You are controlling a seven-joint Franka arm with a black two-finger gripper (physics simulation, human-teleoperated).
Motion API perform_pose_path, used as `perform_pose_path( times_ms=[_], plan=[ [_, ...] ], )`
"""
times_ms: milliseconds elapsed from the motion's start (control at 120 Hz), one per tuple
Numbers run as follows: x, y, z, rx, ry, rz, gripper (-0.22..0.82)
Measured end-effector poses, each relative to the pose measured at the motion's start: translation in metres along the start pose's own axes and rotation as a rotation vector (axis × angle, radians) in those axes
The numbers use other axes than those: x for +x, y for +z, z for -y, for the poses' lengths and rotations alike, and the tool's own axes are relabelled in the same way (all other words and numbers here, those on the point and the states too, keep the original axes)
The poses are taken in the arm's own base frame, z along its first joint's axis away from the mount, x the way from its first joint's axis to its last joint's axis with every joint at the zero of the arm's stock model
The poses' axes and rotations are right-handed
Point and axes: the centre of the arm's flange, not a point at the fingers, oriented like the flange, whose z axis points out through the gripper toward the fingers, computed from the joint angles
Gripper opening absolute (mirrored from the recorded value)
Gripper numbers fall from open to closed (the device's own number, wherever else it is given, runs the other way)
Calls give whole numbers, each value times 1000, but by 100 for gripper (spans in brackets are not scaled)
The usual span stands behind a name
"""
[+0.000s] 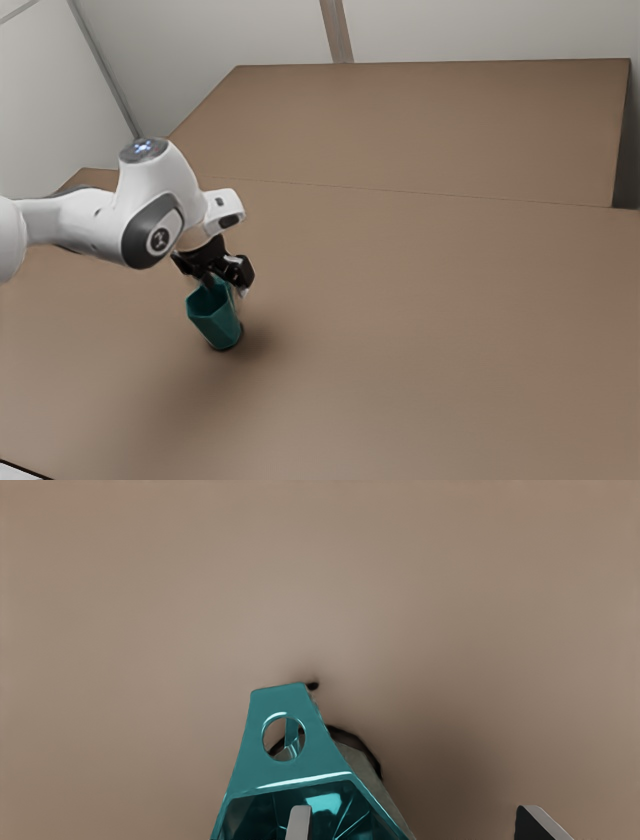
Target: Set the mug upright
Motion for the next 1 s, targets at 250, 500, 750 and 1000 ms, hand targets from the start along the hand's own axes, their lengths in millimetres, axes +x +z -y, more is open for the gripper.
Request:
perform_pose_path(
  times_ms=[250, 500, 750, 1000],
  plan=[
    [32, -72, -2, -2, -4, -15, 54],
    [67, -125, -8, 5, 1, 74, 58],
    [85, -153, -22, 11, 21, 150, 59],
    [90, -216, -25, 11, 23, 136, 59]
  ],
)
